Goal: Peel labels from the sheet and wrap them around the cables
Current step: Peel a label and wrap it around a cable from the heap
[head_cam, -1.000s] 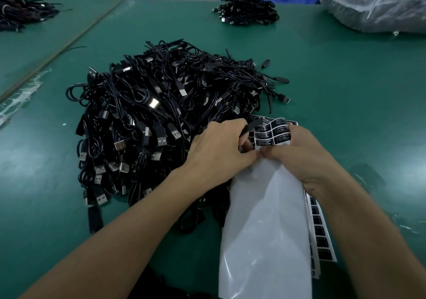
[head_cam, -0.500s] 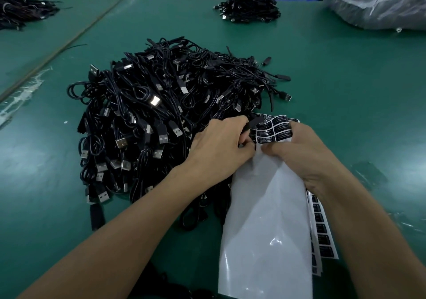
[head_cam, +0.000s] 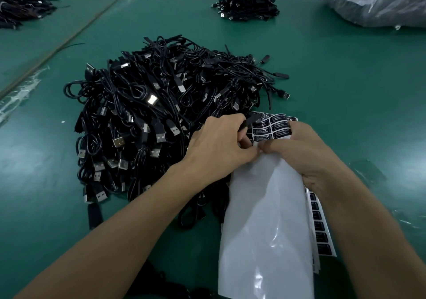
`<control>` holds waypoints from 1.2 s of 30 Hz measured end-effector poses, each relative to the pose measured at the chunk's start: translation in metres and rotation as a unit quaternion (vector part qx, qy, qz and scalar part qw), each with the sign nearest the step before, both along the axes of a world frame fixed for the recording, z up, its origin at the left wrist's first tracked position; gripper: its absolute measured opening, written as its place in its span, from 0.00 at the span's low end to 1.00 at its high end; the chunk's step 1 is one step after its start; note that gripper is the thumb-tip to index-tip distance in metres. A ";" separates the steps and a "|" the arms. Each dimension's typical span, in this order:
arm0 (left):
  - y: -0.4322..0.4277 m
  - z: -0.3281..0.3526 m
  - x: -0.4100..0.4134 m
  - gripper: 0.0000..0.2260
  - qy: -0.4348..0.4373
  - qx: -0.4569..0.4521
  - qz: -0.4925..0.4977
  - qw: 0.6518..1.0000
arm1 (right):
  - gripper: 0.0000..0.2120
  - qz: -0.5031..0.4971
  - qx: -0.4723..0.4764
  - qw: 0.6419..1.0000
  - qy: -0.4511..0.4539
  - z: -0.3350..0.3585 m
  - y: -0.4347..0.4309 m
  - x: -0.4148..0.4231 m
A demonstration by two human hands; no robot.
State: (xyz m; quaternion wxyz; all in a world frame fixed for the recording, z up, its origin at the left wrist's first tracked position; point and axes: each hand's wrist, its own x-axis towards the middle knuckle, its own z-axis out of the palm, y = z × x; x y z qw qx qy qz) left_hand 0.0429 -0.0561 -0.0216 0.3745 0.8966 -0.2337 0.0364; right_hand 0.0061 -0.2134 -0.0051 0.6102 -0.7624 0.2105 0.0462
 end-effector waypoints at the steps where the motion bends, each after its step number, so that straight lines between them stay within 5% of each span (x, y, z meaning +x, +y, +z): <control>1: 0.000 0.001 0.000 0.21 0.003 0.004 -0.001 1.000 | 0.15 0.002 0.001 1.000 -0.003 0.000 0.001 0.000; 17: 0.001 0.007 0.001 0.16 0.024 0.000 -0.006 1.000 | 0.09 0.010 -0.008 1.000 -0.020 -0.002 -0.001 0.000; 26: 0.004 0.006 0.005 0.16 0.005 -0.079 0.043 0.996 | 0.11 0.000 -0.206 0.974 -0.095 -0.008 -0.008 -0.005; 36: 0.009 0.013 0.009 0.18 0.050 -0.145 0.049 0.987 | 0.16 0.041 -0.219 0.968 -0.120 -0.011 0.004 0.000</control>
